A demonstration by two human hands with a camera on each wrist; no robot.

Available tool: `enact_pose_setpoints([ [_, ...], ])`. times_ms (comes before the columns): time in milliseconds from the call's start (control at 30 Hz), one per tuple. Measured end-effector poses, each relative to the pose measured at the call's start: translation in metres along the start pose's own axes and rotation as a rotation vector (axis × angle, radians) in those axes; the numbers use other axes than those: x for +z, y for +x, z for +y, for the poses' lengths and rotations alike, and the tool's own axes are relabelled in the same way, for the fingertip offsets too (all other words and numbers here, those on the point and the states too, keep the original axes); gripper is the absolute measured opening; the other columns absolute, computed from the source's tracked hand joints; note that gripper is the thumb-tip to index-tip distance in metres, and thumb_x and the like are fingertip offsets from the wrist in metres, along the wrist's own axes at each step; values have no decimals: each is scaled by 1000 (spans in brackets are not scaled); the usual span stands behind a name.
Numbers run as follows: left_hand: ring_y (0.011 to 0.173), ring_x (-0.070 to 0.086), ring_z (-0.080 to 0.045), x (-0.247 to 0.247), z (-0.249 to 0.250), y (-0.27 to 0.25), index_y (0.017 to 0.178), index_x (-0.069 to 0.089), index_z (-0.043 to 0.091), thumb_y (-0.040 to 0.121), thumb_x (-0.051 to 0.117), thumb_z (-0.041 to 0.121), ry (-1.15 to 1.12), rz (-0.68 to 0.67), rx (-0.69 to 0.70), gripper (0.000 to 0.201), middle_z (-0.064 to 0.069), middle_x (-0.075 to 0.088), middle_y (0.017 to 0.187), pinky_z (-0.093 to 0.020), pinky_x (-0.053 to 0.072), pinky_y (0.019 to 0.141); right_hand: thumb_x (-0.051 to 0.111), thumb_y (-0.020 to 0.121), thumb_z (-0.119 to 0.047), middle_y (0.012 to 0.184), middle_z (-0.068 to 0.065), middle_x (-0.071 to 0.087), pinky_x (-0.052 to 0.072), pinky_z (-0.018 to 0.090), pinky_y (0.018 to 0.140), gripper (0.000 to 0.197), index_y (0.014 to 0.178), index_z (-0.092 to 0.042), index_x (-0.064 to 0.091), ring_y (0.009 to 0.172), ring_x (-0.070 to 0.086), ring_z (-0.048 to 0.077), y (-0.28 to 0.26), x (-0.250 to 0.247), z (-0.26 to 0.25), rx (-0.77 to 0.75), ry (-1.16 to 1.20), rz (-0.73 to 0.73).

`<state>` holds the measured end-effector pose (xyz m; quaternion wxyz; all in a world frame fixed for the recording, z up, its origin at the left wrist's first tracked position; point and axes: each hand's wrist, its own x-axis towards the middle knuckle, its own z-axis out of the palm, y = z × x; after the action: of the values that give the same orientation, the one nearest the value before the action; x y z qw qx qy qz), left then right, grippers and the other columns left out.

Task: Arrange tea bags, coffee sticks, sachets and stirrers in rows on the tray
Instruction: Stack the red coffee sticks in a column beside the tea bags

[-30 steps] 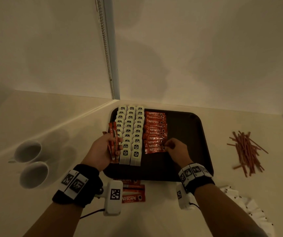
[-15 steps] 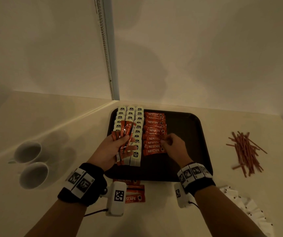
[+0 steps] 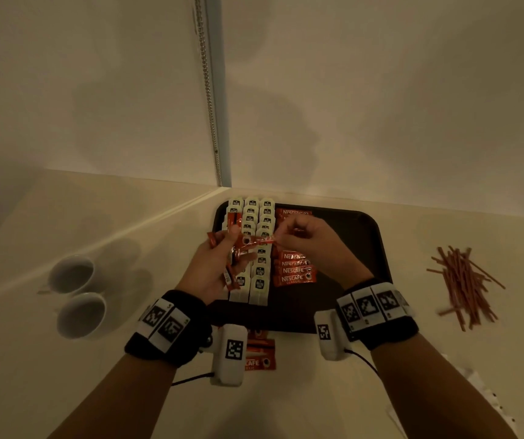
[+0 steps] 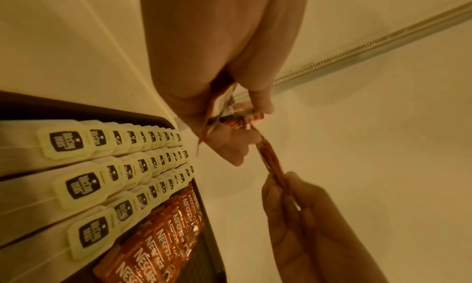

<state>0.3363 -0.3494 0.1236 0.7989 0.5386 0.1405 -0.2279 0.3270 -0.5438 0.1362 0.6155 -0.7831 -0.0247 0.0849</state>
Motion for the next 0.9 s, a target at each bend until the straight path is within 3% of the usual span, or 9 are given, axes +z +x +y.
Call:
enact_pose_setpoints([
  [67, 79, 69, -18, -1, 0, -2, 105, 66, 9, 81, 65, 33, 12, -1, 24, 34, -8, 74, 94, -16, 51, 54, 66, 83, -13, 100, -2, 66, 54, 34, 87, 9, 91, -9, 62, 96, 65, 13, -4, 0, 1, -12, -54, 28],
  [167, 73, 67, -14, -1, -2, -5, 96, 68, 7, 76, 73, 18, 81, 11, 71, 24, -6, 72, 81, -15, 49, 53, 66, 84, -10, 108, -2, 65, 55, 35, 86, 15, 98, -15, 64, 101, 64, 15, -10, 3, 2, -48, -27, 59],
  [300, 66, 69, -12, 4, -3, -12, 92, 69, 7, 80, 71, 7, 101, 21, 117, 12, -4, 73, 75, -15, 51, 53, 70, 80, -9, 113, 1, 65, 51, 21, 88, 30, 109, -11, 66, 106, 61, 7, -15, 12, 3, -171, -96, 55],
  [400, 63, 68, -9, 10, -2, -20, 96, 69, 7, 83, 69, 10, 133, -4, 149, 13, -3, 73, 77, -15, 50, 53, 72, 77, -8, 106, -2, 67, 48, 14, 87, 29, 105, -15, 68, 100, 63, 2, -18, 18, 0, -238, -144, 96],
  [533, 62, 66, -9, 10, -1, -24, 101, 69, 8, 84, 69, 12, 90, 27, 161, 17, -4, 73, 82, -16, 48, 49, 72, 76, -16, 107, -4, 69, 52, 22, 88, 29, 105, -16, 69, 101, 64, 4, -22, 14, -3, -212, -125, 111],
  [667, 62, 66, -9, 13, 0, -26, 103, 68, 8, 84, 69, 13, 89, 35, 161, 19, -4, 73, 82, -16, 47, 48, 73, 77, -13, 99, 1, 72, 56, 31, 83, 22, 99, -14, 71, 93, 68, 10, -24, 15, -4, -270, -140, 199],
  [767, 61, 64, -8, 15, 2, -27, 102, 69, 8, 84, 69, 16, 31, 79, 152, 20, -1, 72, 77, -15, 45, 47, 75, 75, -11, 94, 4, 72, 58, 36, 79, 18, 92, -12, 73, 87, 69, 17, -26, 19, -4, -224, -17, 271],
  [900, 55, 60, -7, 16, 4, -29, 100, 68, 7, 85, 68, 18, 122, 37, 180, 18, -2, 70, 79, -17, 42, 48, 74, 75, -9, 84, 6, 70, 54, 20, 66, 19, 83, 5, 63, 72, 66, 9, -30, 18, -8, -120, 51, 139],
])
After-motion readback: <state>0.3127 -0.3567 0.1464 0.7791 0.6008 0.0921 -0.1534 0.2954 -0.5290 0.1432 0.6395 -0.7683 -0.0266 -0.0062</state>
